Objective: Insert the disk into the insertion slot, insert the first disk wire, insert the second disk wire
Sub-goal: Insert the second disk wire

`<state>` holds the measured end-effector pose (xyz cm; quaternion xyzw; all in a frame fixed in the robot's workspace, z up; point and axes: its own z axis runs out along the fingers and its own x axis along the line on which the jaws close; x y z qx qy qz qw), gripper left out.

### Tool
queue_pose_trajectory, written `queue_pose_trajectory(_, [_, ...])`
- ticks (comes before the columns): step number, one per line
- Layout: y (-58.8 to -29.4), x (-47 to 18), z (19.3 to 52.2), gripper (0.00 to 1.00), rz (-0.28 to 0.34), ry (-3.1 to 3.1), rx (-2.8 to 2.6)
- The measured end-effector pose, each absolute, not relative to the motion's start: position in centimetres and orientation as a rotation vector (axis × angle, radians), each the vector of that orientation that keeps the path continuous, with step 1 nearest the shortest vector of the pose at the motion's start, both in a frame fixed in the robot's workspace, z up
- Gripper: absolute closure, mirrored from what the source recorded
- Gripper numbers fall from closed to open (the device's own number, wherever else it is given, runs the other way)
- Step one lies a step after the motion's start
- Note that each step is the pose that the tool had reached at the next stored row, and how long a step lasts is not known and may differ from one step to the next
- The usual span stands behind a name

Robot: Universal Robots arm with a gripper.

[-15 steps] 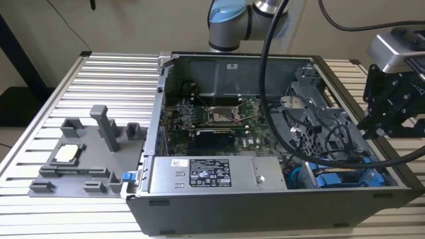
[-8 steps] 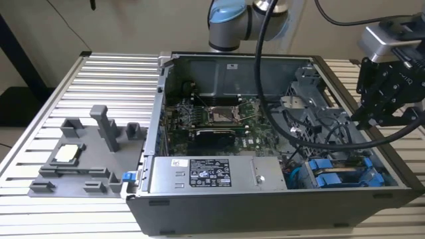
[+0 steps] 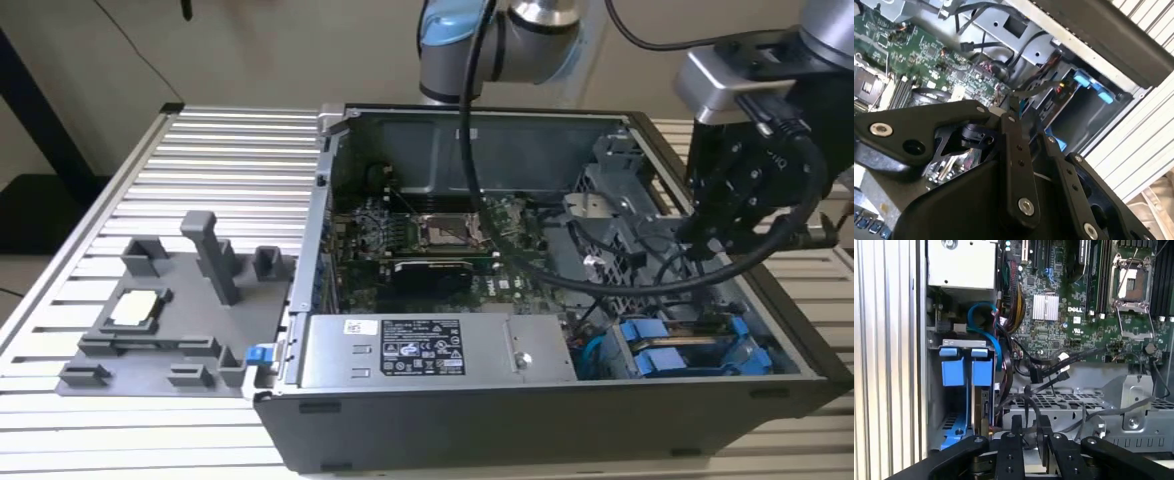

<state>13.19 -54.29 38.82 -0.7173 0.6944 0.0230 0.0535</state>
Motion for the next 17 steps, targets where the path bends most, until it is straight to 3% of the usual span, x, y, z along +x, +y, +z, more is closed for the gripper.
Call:
queue_pose_trajectory(9, [-53.6,9.5,38.7,0.73,0.063,2.110,-2.180])
queue_pose_trajectory(17, [-52.1,8.7,38.3,0.73,-0.050,2.129,-2.207])
